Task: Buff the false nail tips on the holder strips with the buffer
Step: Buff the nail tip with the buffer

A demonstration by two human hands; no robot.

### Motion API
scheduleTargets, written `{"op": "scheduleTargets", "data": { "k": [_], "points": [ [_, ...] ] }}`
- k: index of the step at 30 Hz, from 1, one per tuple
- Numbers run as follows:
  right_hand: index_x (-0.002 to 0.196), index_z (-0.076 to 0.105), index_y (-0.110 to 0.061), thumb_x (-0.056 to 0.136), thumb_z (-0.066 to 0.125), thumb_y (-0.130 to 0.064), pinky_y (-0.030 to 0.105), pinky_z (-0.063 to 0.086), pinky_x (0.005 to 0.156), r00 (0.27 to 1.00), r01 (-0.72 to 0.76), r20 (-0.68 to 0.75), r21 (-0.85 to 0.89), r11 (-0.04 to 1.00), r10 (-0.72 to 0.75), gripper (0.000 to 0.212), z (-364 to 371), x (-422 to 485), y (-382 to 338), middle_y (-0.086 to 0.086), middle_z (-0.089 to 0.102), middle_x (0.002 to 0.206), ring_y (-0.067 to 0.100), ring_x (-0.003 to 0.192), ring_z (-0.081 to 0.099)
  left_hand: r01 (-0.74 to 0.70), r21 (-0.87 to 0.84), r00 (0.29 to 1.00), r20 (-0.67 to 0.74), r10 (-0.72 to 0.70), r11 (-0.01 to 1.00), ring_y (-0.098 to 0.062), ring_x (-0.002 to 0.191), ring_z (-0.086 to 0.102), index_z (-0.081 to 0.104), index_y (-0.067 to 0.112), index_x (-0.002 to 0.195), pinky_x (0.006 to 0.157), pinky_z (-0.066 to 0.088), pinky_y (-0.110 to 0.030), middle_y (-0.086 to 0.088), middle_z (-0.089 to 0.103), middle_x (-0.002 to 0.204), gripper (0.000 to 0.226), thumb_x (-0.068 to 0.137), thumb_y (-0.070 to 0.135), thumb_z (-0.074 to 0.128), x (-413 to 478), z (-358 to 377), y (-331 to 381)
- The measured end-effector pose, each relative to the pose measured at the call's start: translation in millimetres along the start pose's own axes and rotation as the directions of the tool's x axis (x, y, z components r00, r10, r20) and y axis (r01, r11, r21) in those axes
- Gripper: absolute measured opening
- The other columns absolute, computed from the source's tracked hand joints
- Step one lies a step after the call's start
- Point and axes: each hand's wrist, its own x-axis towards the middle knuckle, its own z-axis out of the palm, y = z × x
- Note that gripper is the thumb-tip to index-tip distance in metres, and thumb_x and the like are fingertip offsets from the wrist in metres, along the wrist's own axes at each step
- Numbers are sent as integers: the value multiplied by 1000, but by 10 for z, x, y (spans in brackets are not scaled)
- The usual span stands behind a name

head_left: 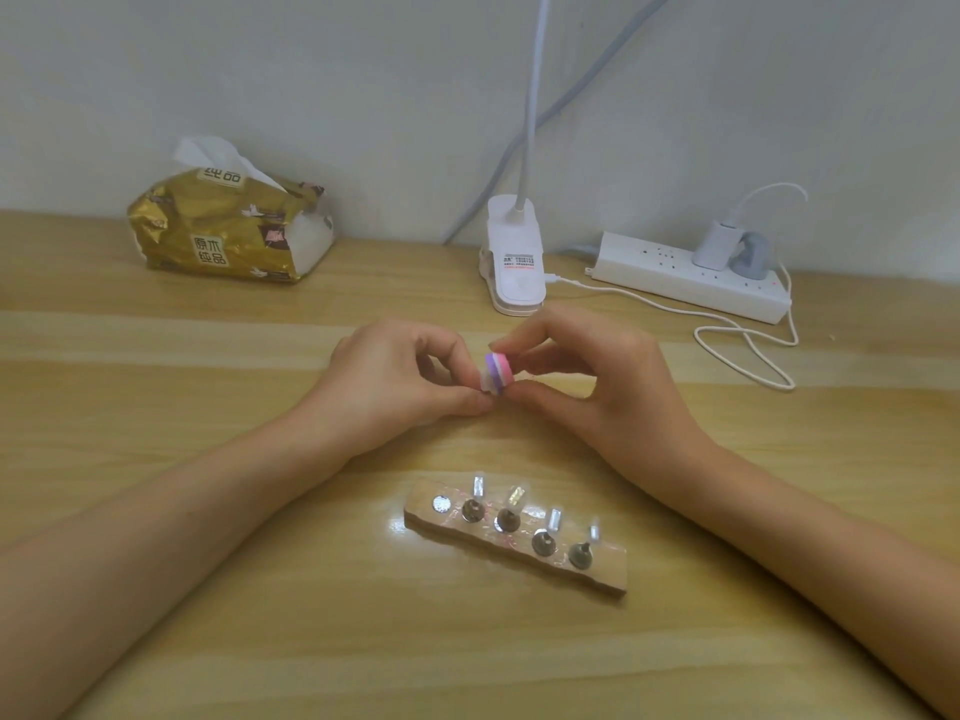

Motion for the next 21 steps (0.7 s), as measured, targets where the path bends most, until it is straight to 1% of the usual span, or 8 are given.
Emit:
{"op": "scheduleTargets", "data": {
  "k": [2,5,9,11,13,17,19,21],
  "points": [
    [95,69,-3,86,76,-5,22,57,85,1000,-22,10,21,1000,22,12,-8,-4,7,-1,73,95,8,87,72,-4,0,1000,1,4,1000,-1,46,46,69,33,60,59,32,-26,9,57,50,20,64,34,89,-2,7,4],
    [97,70,-2,86,76,-7,25,58,86,998,47,-51,8,999,-47,13,6,0,-9,2,73,95,9,89,73,-5,-12,1000,3,5,1000,-1,46,47,70,32,61,60,32,-25,11,57,49,18,63,35,88,4,5,-3],
    [94,70,-1,87,77,-6,31,58,85,1000,-17,7,0,1000,17,11,-8,6,14,3,74,94,11,86,72,-11,-5,1000,1,11,1000,-2,48,47,70,31,62,61,33,-26,9,59,51,18,63,35,88,10,7,-8],
    [96,71,-1,87,77,-6,30,59,85,998,39,-39,-13,999,-39,13,-3,3,11,3,73,94,11,88,72,-13,-4,1000,11,13,1000,-2,47,48,71,30,63,62,33,-26,9,59,51,17,64,34,87,6,4,-13],
    [96,72,-2,87,77,-7,31,58,85,998,48,-27,-41,998,-49,11,17,6,19,2,73,94,11,88,71,-12,2,1000,11,11,1000,-2,48,47,71,30,65,61,32,-25,9,58,51,17,63,36,87,10,6,-30],
    [93,71,-4,88,77,-7,20,56,85,1000,-8,9,-48,999,8,9,8,-8,54,-2,73,92,9,85,71,-21,19,1000,2,21,1000,-4,51,47,73,31,67,61,34,-25,10,59,53,15,65,37,87,-3,16,-24],
    [96,70,-6,86,77,-5,18,55,86,1000,-22,-22,-4,1000,22,12,-25,-27,40,-2,73,96,7,88,72,-23,15,997,71,22,1000,-5,55,53,76,31,72,64,39,-25,7,66,60,11,70,32,86,-16,-85,26],
    [99,70,-6,84,78,-2,17,54,86,996,-71,-50,87,994,76,17,-69,-32,35,0,73,98,6,89,74,-46,36,974,223,37,998,-7,69,64,77,36,78,75,47,-30,6,75,76,7,76,33,83,-36,-294,77]
  ]
}}
